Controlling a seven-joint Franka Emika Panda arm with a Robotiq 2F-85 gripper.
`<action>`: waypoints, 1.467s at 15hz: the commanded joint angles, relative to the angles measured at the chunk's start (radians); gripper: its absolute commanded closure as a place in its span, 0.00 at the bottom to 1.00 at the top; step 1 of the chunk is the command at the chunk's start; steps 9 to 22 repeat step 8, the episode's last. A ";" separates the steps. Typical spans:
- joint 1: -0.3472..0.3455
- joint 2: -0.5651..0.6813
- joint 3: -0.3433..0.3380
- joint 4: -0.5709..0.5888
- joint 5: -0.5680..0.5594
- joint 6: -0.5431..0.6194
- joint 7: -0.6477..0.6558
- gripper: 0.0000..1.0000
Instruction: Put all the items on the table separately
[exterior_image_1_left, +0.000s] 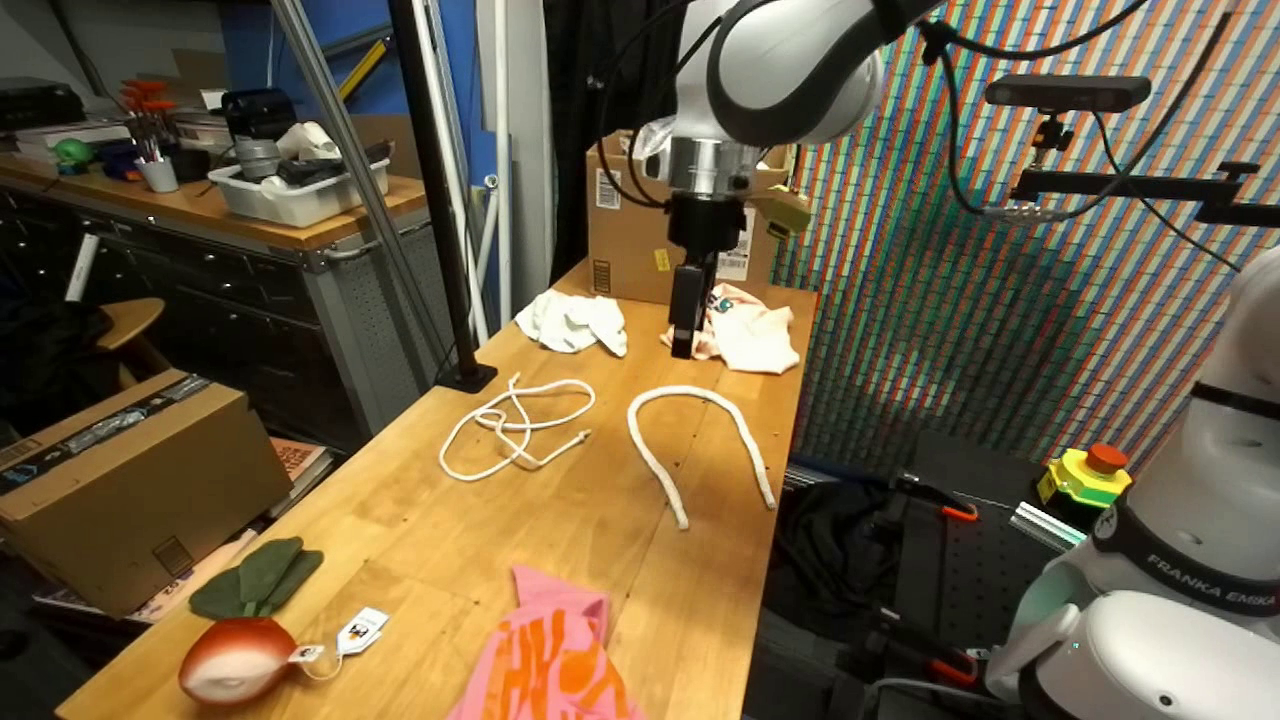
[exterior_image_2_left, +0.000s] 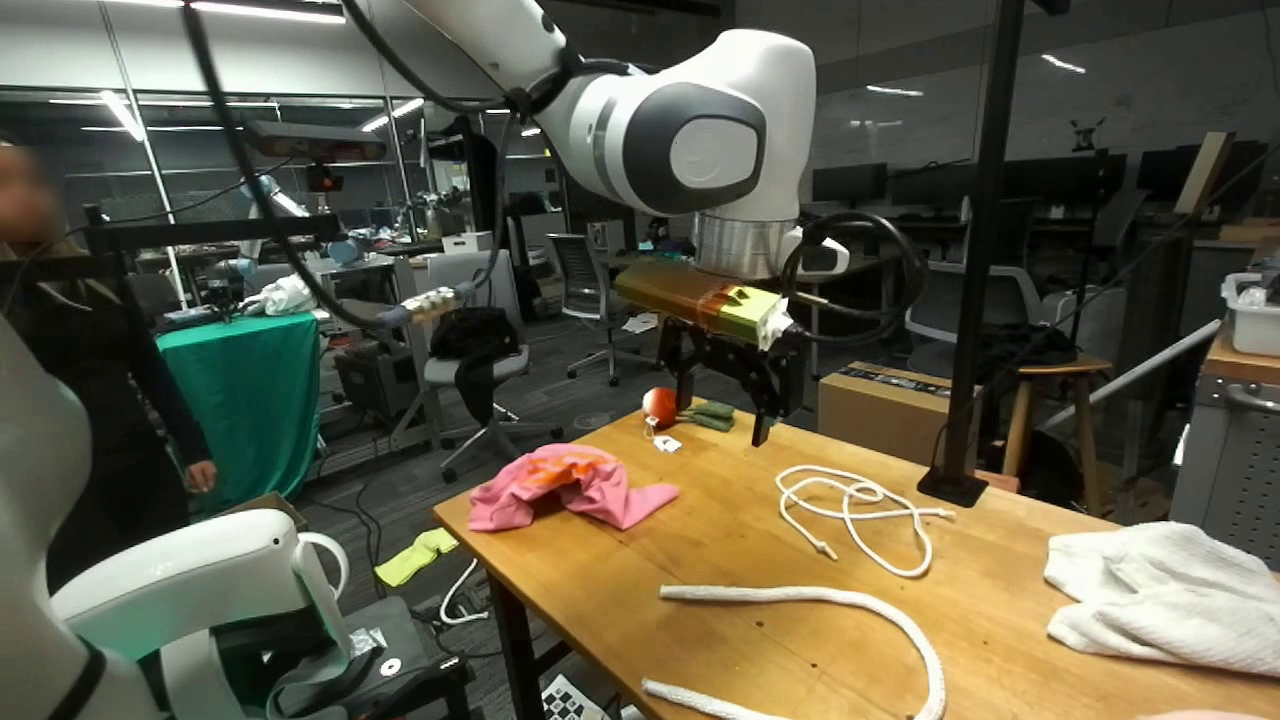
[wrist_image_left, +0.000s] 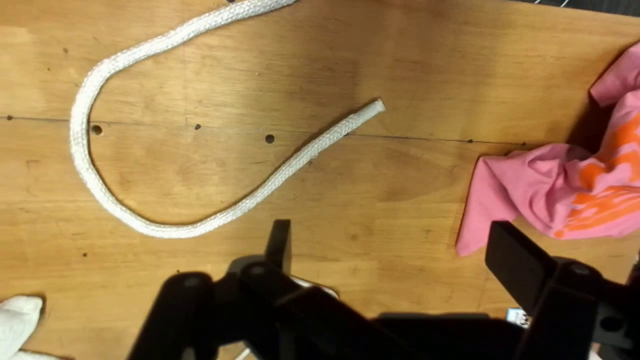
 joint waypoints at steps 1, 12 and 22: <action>-0.005 -0.186 -0.056 -0.157 0.147 0.071 -0.251 0.00; 0.011 -0.210 -0.119 -0.165 0.212 0.033 -0.369 0.00; 0.011 -0.210 -0.119 -0.165 0.212 0.033 -0.369 0.00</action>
